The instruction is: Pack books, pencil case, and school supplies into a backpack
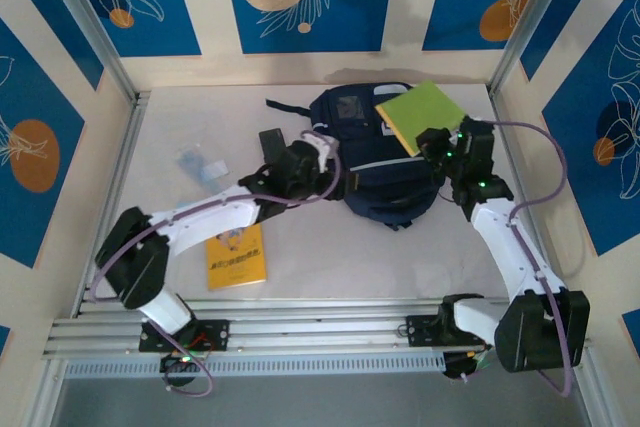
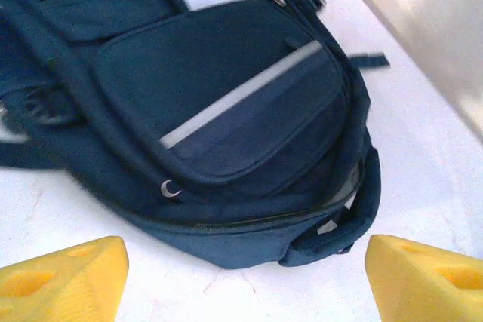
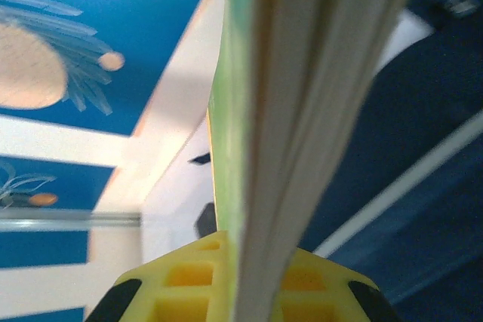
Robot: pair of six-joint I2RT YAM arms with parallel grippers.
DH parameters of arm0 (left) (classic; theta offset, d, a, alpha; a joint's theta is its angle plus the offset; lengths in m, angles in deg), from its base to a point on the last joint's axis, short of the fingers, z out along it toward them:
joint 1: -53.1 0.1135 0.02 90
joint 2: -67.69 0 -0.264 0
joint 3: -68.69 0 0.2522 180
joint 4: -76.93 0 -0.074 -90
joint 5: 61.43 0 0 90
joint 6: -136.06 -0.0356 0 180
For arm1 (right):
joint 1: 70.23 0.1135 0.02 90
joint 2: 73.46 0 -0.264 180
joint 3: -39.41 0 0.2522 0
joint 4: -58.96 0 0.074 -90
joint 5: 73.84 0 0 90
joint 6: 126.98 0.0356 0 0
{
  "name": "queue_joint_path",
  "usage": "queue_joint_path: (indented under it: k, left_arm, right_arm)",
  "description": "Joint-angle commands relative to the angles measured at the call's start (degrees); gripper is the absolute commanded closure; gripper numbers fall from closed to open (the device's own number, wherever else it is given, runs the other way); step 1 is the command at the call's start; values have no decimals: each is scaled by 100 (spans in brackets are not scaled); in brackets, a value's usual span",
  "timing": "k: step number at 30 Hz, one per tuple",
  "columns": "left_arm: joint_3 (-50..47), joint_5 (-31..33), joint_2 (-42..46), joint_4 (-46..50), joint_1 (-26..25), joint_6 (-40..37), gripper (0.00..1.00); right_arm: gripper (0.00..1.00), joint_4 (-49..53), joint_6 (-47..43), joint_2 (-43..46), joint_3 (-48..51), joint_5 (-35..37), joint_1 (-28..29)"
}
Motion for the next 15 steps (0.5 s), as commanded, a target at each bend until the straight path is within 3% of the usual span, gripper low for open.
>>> queue_joint_path:
  k: [1, 7, 15]
  left_arm:
    - [1026, -468, -758, 1179, -91, -1641, 18]
    - [3149, -709, -2358, 2665, -218, -2832, 16]
    - [4595, -617, -3561, 3346, -251, -3382, 15]
  right_arm:
    - [100, 819, -764, 206, -287, -568, -640]
    - [100, 1602, -1141, 334, -519, -993, -1672]
    - [100, 1407, -836, 859, -60, -1462, -2398]
